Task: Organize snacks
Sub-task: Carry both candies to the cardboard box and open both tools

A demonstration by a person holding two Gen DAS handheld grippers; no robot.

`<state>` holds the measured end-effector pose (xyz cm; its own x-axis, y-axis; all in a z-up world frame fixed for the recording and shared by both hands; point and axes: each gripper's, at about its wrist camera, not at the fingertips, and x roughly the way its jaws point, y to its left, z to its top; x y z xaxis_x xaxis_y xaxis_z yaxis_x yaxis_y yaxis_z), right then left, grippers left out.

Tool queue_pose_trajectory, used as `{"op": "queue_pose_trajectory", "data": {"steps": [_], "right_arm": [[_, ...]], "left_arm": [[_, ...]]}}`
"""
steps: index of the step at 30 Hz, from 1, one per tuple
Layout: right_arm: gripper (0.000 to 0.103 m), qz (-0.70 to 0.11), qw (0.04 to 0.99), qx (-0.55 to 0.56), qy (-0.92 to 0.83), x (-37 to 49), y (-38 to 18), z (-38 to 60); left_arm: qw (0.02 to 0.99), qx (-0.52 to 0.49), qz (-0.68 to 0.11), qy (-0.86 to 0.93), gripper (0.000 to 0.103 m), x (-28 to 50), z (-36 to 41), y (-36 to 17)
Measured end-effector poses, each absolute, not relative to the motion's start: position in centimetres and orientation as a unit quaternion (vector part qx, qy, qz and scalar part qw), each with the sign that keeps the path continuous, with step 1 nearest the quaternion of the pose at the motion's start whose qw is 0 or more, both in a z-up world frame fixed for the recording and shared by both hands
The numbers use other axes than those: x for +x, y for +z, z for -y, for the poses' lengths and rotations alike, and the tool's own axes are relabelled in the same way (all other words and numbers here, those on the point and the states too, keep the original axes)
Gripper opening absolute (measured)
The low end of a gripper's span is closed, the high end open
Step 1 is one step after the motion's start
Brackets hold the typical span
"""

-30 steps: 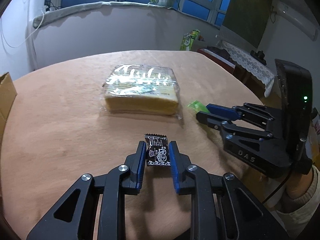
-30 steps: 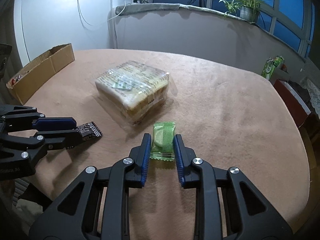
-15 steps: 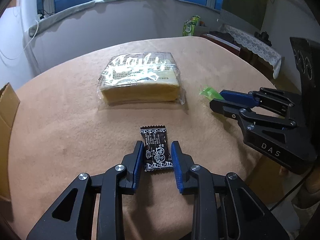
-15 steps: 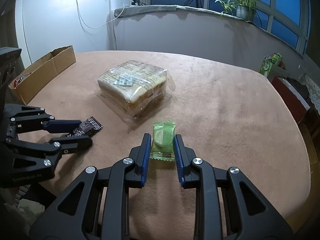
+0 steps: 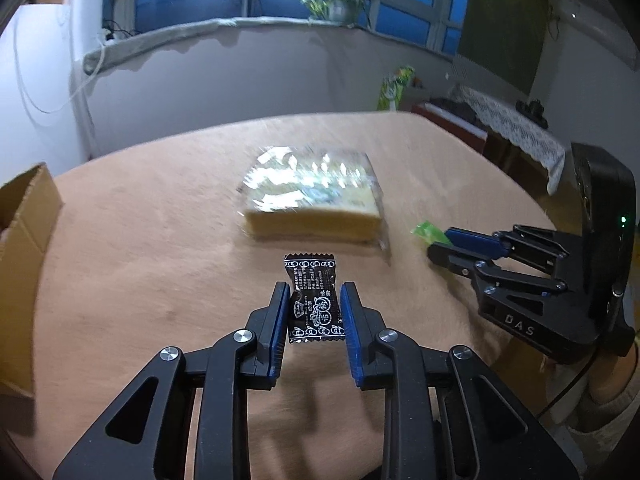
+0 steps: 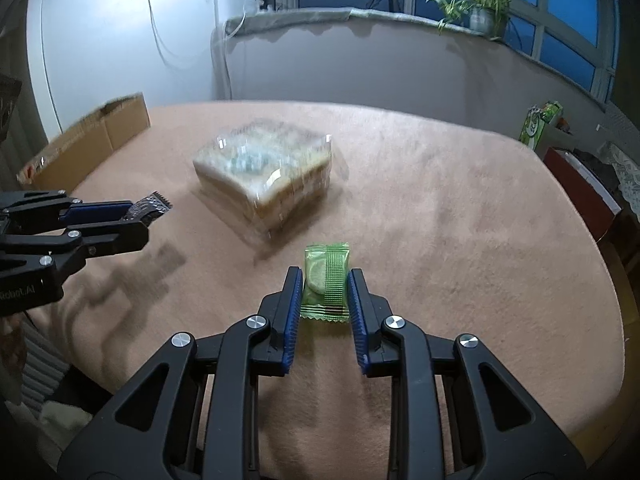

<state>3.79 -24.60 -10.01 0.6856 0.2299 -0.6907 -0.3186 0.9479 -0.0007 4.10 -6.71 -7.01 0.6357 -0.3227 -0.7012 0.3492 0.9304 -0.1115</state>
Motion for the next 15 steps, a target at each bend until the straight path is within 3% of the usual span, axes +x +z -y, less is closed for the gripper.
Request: {"op": "queue_pose_trajectory", "data": {"steps": [15], "right_arm": [[0.024, -0.288, 0.932, -0.088, 0.204, 3.0, -2.5, 15.6]], "left_arm": [[0.951, -0.021, -0.293, -0.101, 0.024, 1.3, -3.7, -0.9]]}}
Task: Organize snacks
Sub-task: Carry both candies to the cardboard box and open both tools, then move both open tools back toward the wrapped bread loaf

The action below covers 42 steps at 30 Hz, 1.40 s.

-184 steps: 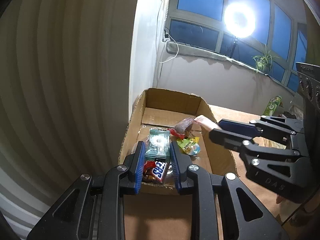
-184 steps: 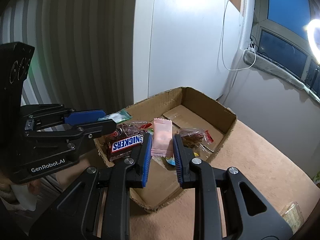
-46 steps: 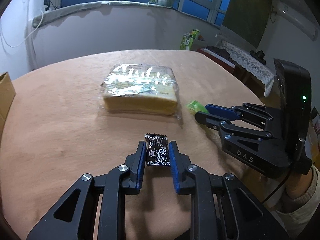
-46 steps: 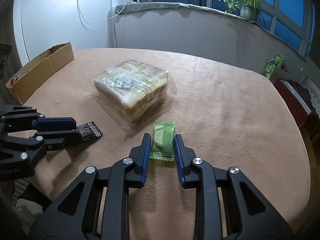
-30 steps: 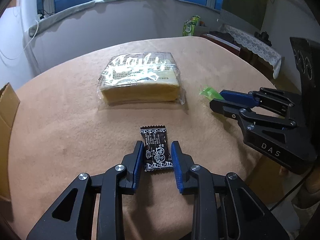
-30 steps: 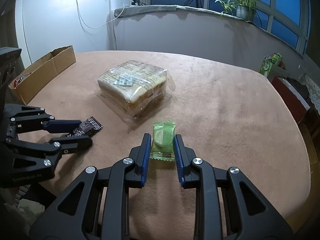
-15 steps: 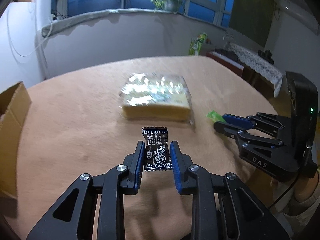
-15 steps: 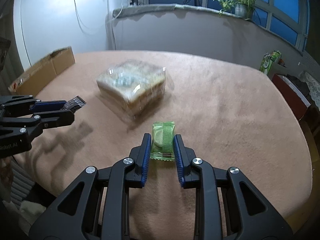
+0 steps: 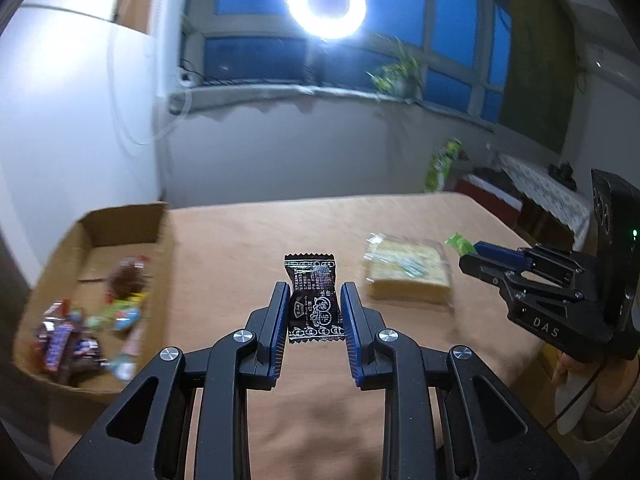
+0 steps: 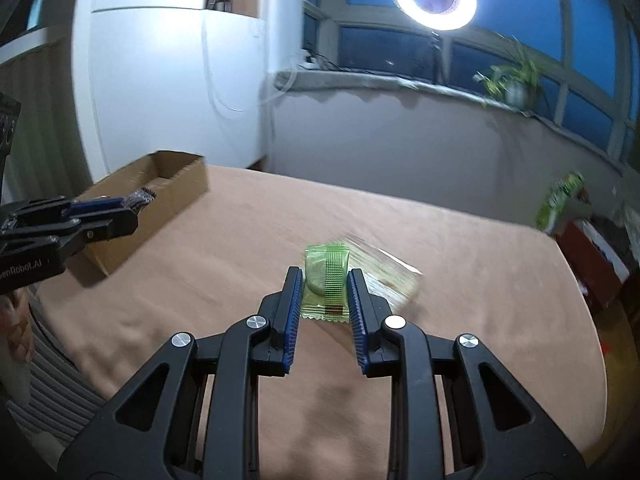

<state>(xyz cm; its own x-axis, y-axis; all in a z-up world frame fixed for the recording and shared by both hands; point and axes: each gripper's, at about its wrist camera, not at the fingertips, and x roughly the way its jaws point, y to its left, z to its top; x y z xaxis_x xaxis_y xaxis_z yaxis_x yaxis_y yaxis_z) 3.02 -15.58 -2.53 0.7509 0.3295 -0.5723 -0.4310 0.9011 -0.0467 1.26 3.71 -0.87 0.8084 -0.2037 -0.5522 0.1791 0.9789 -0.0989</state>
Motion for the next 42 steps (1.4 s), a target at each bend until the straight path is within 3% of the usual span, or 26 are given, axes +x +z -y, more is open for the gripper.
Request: {"op": "queue_pose_trajectory", "data": {"steps": [14, 28, 29, 32, 34, 40, 42], "right_arm": [[0.024, -0.254, 0.902, -0.158, 0.31, 3.2, -0.1, -0.9], [0.024, -0.248, 0.864, -0.198, 0.391, 3.7, -1.7, -12.5], [0.024, -0.253, 0.86, -0.2, 0.395, 3.9, -2.0, -13.0], [0.034, -0.253, 0.857, -0.219, 0.393, 4.2, -2.8, -14.0], [0.041, -0.254, 0.857, -0.218, 0.393, 4.2, -3.1, -13.9], [0.043, -0.26, 0.858, -0.214, 0.388, 3.9, -3.5, -13.1], [0.054, -0.26, 0.859, -0.213, 0.387, 3.3, -3.4, -12.8]], "left_arm": [[0.962, -0.083, -0.259, 0.007, 0.024, -1.3, -16.9, -0.1], [0.955, -0.107, -0.275, 0.038, 0.025, -1.2, -21.9, -2.2], [0.954, -0.105, -0.278, 0.04, 0.029, -1.0, -22.0, -2.4], [0.953, -0.115, -0.273, 0.059, 0.066, -0.9, -22.5, -2.6], [0.953, -0.125, -0.267, 0.064, 0.068, -1.1, -23.1, -2.7], [0.952, -0.135, -0.262, 0.075, 0.068, -1.7, -24.1, -2.5], [0.952, -0.137, -0.261, 0.077, 0.068, -1.8, -24.1, -2.3]]}}
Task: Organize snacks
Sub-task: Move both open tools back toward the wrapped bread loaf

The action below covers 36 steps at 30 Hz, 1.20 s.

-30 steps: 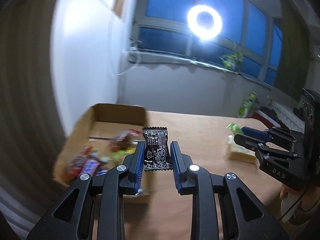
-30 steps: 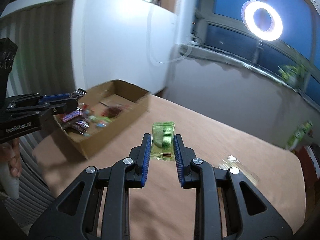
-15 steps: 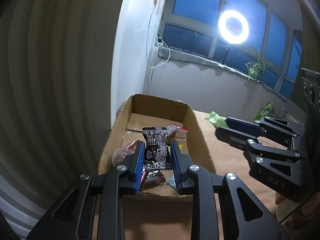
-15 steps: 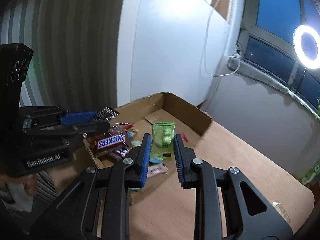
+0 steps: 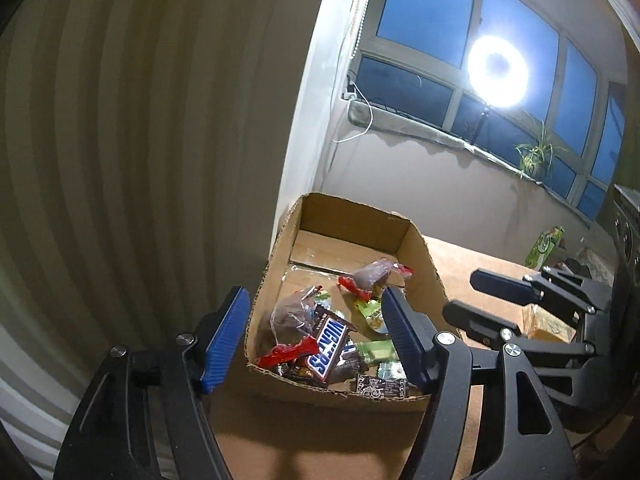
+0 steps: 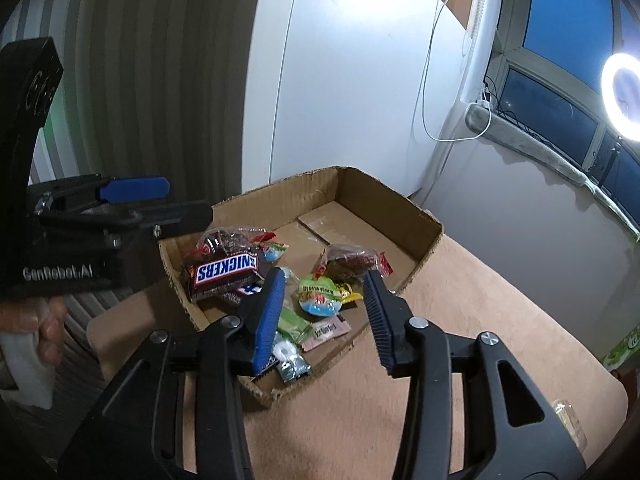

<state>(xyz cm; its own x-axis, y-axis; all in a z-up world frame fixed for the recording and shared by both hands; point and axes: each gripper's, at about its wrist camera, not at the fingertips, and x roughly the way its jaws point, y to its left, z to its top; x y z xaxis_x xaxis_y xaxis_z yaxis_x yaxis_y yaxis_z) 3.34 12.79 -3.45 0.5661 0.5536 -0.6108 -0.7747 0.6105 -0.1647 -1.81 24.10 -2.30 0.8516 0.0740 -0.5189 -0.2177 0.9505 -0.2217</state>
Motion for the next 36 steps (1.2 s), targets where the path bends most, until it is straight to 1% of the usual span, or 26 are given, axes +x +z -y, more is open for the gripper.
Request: {"op": "queue_pose_trajectory", "data": {"steps": [1, 2, 19, 29, 36], "right_arm": [[0.059, -0.259, 0.86, -0.21, 0.387, 3.1, -3.5, -12.6], [0.06, -0.258, 0.86, -0.208, 0.387, 2.9, -3.4, -12.4], [0.06, -0.256, 0.873, -0.178, 0.375, 0.7, -2.6, -6.4], [0.06, -0.26, 0.891, -0.143, 0.344, 1.2, -2.4, 0.4], [0.06, -0.27, 0.904, -0.116, 0.31, 2.0, -2.9, 5.9]], "left_arm": [[0.952, -0.137, -0.261, 0.077, 0.068, -1.8, -24.0, -2.2], [0.953, -0.136, -0.261, 0.077, 0.069, -1.6, -24.0, -2.2], [0.962, -0.088, -0.251, 0.056, 0.071, -2.1, -18.4, 0.4], [0.964, -0.052, -0.26, 0.018, 0.071, -0.6, -12.3, 1.3], [0.96, -0.028, -0.277, -0.021, 0.071, 1.2, -7.7, 0.9]]}}
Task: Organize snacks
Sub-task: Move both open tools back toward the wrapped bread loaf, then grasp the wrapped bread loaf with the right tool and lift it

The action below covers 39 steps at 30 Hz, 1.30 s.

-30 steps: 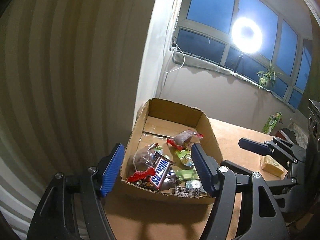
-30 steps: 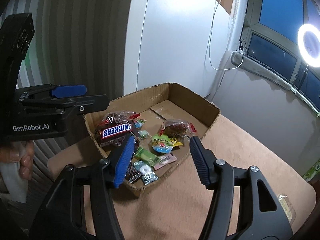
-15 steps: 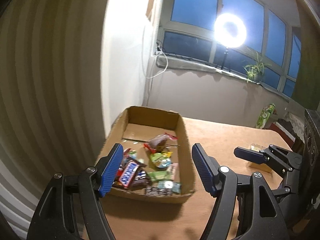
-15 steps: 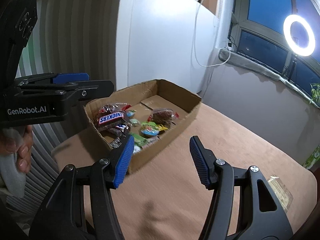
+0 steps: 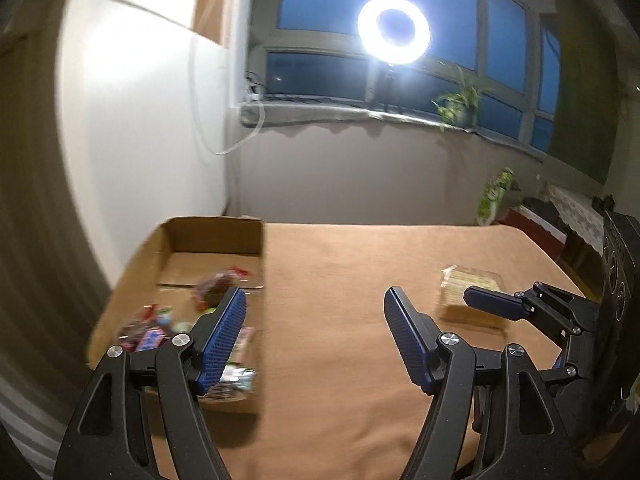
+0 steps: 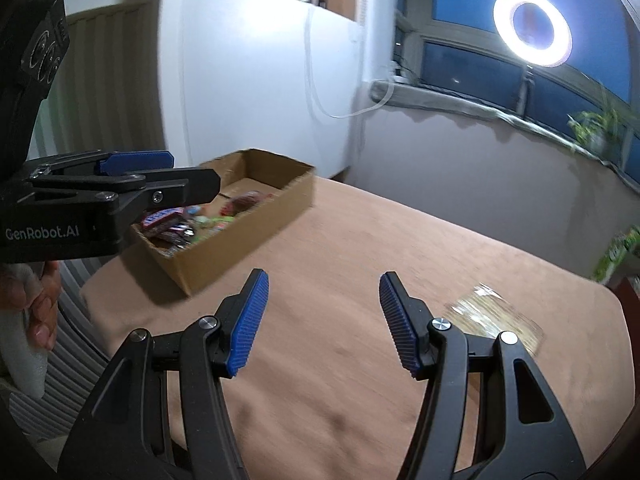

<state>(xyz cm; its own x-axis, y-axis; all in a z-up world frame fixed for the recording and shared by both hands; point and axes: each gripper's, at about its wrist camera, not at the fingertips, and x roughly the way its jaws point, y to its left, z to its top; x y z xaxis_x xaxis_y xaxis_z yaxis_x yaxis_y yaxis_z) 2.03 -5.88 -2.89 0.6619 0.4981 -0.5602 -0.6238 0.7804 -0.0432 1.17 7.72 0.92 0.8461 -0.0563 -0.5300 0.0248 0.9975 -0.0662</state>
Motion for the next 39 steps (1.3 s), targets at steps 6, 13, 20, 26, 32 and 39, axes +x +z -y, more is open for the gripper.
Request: {"op": "queue_pose_trajectory", "data": {"steps": [6, 13, 20, 26, 32, 39], "right_arm": [[0.061, -0.287, 0.916, -0.091, 0.267, 3.3, -3.7, 11.1], [0.071, -0.303, 0.925, -0.06, 0.222, 4.8, -4.8, 16.6], [0.072, -0.342, 0.919, -0.022, 0.193, 6.3, -6.9, 20.4], [0.076, -0.371, 0.914, 0.02, 0.166, 8.0, -8.8, 22.7], [0.076, -0.382, 0.907, 0.013, 0.177, 9.3, -9.8, 22.8], [0.076, -0.397, 0.895, -0.02, 0.201, 9.9, -11.0, 21.1]], "left_arm": [[0.954, -0.011, -0.294, -0.061, 0.071, 3.2, -3.8, 0.2], [0.94, 0.004, -0.324, -0.106, 0.072, 6.2, 0.1, -1.7], [0.921, -0.01, -0.362, -0.145, 0.081, 9.5, 2.4, -4.3], [0.908, -0.017, -0.388, -0.16, 0.081, 11.8, 4.1, -6.0], [0.898, -0.023, -0.401, -0.182, 0.081, 13.6, 5.0, -7.2], [0.88, -0.044, -0.419, -0.217, 0.081, 15.5, 5.8, -8.3]]}}
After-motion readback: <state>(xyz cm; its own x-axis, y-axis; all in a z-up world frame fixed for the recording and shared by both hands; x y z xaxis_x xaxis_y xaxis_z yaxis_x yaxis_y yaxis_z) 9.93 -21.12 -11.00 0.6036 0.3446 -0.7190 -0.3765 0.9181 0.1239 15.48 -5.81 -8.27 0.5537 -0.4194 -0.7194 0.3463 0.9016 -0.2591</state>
